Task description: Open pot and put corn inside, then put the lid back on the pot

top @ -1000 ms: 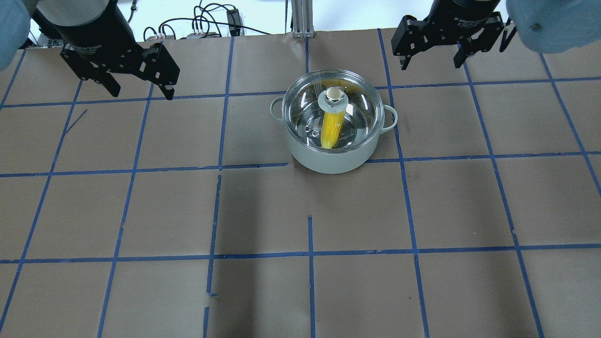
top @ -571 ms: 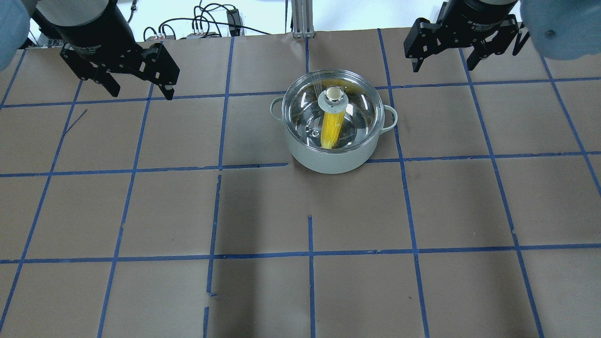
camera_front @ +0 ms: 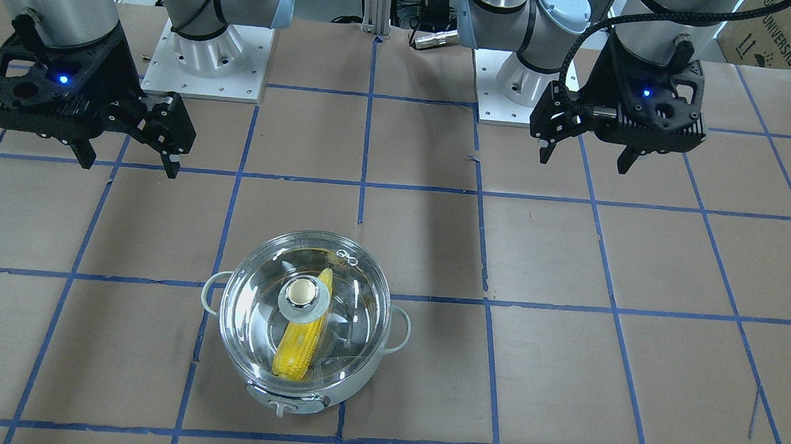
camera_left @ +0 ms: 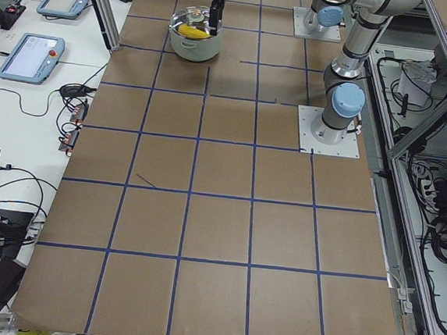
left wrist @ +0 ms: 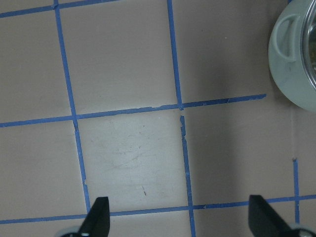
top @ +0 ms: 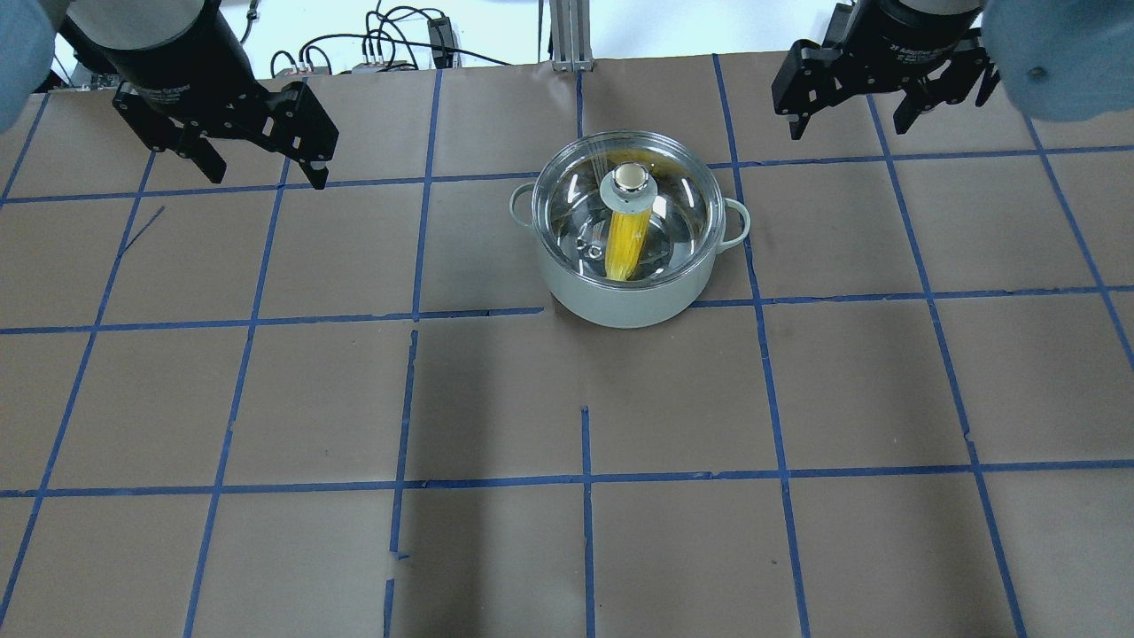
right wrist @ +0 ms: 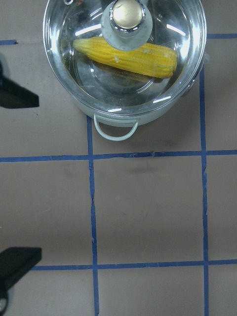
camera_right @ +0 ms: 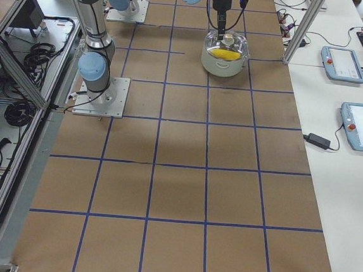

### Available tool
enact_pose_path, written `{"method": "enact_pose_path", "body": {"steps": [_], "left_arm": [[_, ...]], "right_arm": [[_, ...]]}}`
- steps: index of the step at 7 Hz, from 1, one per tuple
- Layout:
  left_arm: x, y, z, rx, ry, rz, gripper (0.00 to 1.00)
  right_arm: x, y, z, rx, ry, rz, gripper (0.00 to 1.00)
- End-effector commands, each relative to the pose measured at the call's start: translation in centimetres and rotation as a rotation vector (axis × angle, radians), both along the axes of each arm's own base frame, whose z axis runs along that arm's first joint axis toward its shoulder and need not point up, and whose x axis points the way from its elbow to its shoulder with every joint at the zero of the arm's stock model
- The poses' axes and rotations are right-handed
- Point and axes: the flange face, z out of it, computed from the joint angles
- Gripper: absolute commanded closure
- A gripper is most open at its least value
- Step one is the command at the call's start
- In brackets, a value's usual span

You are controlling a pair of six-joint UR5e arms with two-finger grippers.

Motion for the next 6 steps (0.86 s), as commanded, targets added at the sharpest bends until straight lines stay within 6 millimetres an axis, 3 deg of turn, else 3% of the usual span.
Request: {"method": "enact_pose_path", "body": {"steps": [1,4,5,6], "left_arm": [[-0.1,-0.2,-0.1,-0.003,0.006,0.009,0.00],[-0.2,-0.7,-1.3,-0.037,0.013,0.027,0.00],[-0.2,-0.5,-3.3,-0.003,0.013,0.039,0.00],[-0.2,0.4,-2.1,-0.059,0.017,0.027,0.00]], "right_arm": [[0.2,0.1,0.6,-0.012,-0.008,0.000,0.01],[1.2,0.3,0.6,-0.015,-0.019,0.015,0.01],[1.8,0.4,0.9,-0.030,-0.020,0.025,0.01],[2.0,0.4,0.7,-0.029,-0.020,0.026,0.01]]}}
